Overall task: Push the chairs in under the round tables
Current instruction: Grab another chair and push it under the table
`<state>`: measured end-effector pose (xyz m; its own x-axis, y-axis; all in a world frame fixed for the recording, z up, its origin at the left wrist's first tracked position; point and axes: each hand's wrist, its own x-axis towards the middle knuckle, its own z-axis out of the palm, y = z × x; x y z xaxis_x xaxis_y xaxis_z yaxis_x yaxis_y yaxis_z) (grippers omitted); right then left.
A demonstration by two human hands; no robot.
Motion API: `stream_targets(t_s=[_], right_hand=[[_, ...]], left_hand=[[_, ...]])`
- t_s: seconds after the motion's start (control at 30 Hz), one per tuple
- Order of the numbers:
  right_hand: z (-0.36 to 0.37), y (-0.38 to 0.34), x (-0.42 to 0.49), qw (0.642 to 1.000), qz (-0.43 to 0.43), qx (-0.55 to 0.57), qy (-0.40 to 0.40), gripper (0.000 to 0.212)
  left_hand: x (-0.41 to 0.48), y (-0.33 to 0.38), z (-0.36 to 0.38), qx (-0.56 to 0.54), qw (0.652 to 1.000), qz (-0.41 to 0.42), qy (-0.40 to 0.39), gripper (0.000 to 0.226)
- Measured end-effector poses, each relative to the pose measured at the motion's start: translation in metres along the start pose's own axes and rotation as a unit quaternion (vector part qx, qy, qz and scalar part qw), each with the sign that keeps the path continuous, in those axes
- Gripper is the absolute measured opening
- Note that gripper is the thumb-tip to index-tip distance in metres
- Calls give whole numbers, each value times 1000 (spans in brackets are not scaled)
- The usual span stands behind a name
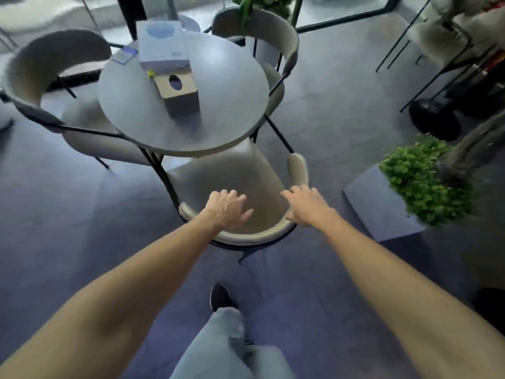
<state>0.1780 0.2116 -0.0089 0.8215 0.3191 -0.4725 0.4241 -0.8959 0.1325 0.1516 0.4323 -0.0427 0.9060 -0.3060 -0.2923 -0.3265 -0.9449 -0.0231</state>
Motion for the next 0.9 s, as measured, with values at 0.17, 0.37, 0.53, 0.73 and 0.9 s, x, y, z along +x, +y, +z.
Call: stream_targets(t_s=[0.17,0.37,0.53,0.73,0.9], right_hand=[[17,7,11,999,-45,-7,-1,64],[49,22,22,990,-129,-42,-22,67],[86,40,34,975,-192,-106,-35,67],[117,52,55,963,-235,-129,-1,62],[124,57,73,960,-248,-118,53,48]], left_hand=[[-11,19,18,-8,999,-48,-19,57],[-23,53,50,-25,994,-93,-58,59],[-28,86,77,-36,985,-152,-76,61],[-20,104,102,-16,983,-181,-32,62],[-9,104,118,-18,984,-175,-18,56]])
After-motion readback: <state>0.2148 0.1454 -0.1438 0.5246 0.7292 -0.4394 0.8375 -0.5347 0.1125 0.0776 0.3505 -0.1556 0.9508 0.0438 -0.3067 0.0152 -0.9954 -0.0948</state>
